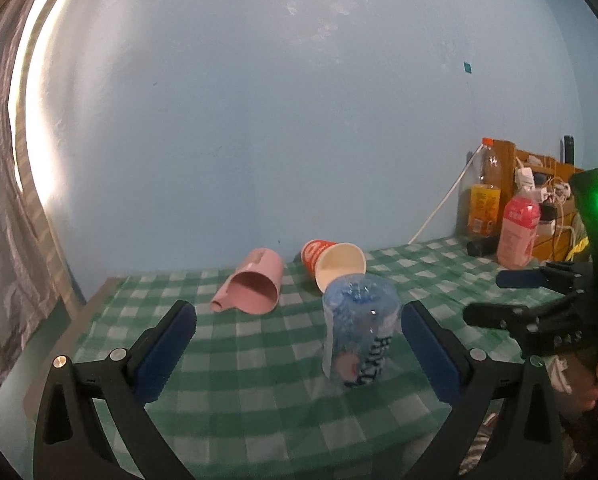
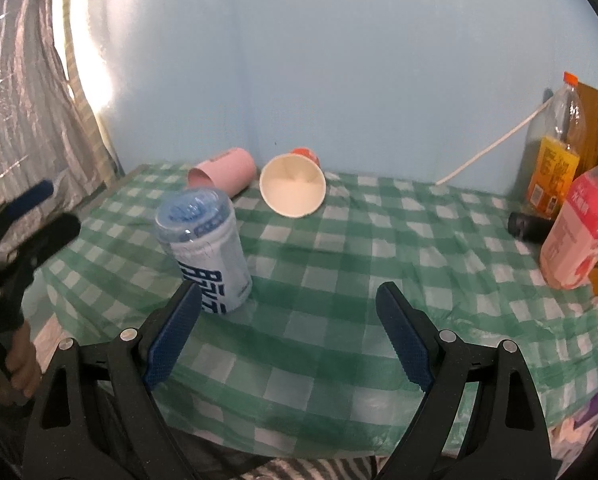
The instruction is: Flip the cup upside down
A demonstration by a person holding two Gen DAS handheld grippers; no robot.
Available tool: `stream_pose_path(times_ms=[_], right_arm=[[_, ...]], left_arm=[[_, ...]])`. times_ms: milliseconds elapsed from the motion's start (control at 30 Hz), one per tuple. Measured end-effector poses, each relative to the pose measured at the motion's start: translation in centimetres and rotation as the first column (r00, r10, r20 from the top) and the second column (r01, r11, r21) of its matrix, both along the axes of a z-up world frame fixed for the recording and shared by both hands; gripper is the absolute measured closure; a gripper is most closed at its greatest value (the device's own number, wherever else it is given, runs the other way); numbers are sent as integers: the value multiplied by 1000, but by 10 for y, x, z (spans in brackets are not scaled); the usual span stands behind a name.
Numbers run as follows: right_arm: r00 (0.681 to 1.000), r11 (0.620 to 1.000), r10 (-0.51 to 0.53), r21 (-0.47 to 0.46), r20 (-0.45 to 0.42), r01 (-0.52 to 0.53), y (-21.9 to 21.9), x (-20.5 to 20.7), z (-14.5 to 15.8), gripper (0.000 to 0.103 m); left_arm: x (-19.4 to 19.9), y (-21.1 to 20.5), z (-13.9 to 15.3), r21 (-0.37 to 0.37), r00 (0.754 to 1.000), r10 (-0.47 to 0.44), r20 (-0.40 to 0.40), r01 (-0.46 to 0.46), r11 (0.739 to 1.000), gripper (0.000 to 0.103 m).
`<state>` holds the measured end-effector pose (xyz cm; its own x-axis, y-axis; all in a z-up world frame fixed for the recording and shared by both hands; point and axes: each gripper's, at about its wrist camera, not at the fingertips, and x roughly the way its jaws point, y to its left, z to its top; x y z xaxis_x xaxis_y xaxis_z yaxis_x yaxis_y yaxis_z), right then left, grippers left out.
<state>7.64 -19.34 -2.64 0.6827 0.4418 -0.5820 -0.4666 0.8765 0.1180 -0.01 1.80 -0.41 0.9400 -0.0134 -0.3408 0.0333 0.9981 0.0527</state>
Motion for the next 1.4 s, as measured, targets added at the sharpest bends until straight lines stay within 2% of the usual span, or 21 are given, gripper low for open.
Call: stream_pose_path(times_ms=[100,400,500,767,1400], right_arm=[[1000,1000,-5,-2,22,6,2,-4,3,14],[998,1000,-22,8,59,21,4,-11,11,14],[997,999,-33,4,64,33,4,-13,10,14],[995,998,-64,8,75,64,-2,-17,9,14],[997,999,-43,-10,71,44,5,-18,7,14]], left_arm=[[-12,2,-2,-16,1000,0,-8,0,1000,0],[-24,4,-4,11,998,61,-11,-61,998,0],[-26,4,-3,22,997,80,9,-80,997,0],[-25,1,-4,32,997,77,-12,-76,997,0],[-22,2,-7,59,993,121,-9,-120,991,0]])
